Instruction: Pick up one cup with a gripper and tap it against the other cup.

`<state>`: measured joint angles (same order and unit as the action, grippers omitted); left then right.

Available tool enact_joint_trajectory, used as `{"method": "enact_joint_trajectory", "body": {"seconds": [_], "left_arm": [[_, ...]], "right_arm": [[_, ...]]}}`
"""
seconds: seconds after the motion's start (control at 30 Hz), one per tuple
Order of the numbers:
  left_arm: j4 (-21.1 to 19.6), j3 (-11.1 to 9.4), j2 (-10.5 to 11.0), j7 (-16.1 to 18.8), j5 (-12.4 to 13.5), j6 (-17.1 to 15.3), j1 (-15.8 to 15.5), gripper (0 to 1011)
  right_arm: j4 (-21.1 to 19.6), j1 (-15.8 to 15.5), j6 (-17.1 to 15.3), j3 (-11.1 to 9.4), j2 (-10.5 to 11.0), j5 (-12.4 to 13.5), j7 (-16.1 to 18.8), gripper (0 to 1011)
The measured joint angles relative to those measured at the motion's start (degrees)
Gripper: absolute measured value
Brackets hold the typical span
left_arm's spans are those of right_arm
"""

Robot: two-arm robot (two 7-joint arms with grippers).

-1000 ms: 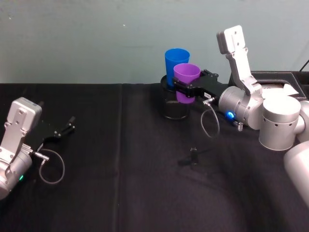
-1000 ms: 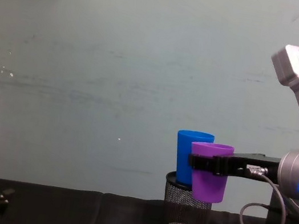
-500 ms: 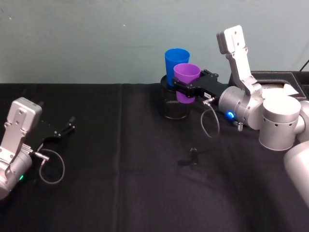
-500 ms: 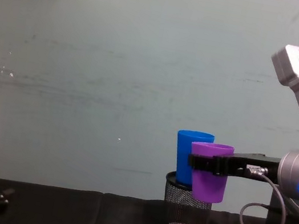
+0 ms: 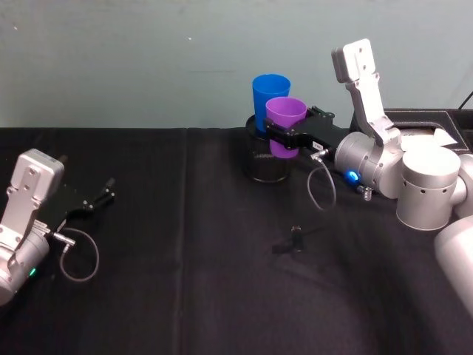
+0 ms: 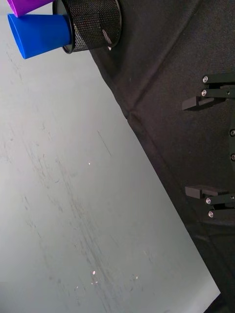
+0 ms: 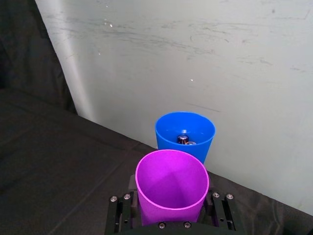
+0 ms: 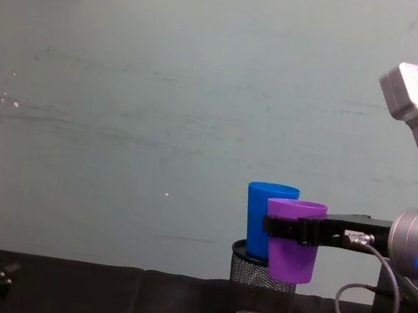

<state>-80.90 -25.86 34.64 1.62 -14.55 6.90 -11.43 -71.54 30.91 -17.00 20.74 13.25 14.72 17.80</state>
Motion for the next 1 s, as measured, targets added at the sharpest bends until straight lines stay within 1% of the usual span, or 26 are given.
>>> {"method": "enact_joint_trajectory", "body": {"seconds": [1.0], "left_arm": [[0.0, 0.0, 0.0, 0.0, 0.0, 0.0, 0.0, 1000]], "right_arm": [[0.0, 0.0, 0.0, 0.0, 0.0, 0.0, 0.0, 743]]}}
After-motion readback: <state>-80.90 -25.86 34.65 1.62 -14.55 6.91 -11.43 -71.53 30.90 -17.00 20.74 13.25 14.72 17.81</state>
